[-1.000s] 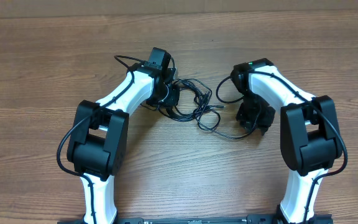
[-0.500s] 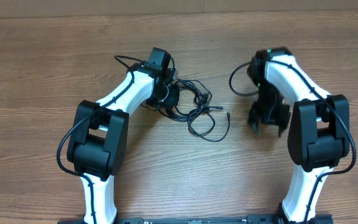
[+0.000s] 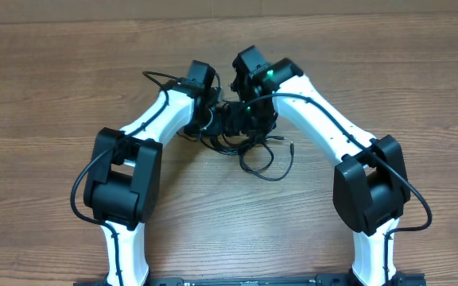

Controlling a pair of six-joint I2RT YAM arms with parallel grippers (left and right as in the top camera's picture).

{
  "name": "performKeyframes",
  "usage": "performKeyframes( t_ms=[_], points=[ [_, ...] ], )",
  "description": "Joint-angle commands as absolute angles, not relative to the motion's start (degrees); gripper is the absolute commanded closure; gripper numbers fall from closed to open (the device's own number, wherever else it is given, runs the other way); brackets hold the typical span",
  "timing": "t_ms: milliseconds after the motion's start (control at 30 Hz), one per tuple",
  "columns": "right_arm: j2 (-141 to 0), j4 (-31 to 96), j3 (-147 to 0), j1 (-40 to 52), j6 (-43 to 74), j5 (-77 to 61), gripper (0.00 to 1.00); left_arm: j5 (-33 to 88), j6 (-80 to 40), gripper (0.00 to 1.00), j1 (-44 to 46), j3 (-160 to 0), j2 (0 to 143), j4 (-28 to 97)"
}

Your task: Untangle cables

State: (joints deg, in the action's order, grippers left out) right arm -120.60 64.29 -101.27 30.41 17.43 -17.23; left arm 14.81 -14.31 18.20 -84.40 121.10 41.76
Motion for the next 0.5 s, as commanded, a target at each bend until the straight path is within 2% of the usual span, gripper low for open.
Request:
performKeyframes(
  t_ms=[0, 200, 467],
  points=[
    [-120.60, 60.58, -96.09, 30.33, 24.32, -16.64, 0.49, 13.61, -15.49, 0.94, 15.27, -84.05, 121.73, 42.24],
    [-120.62, 52.16, -89.21, 30.33, 24.45, -21.34, 0.50, 14.94, -15.40, 0.93, 14.70, -84.05, 121.73, 42.09],
    [-120.62, 46.37, -88.47, 30.48, 26.20, -25.15, 0.61, 14.92, -15.42, 0.93, 14.70, -84.05, 121.73, 42.15]
  ],
)
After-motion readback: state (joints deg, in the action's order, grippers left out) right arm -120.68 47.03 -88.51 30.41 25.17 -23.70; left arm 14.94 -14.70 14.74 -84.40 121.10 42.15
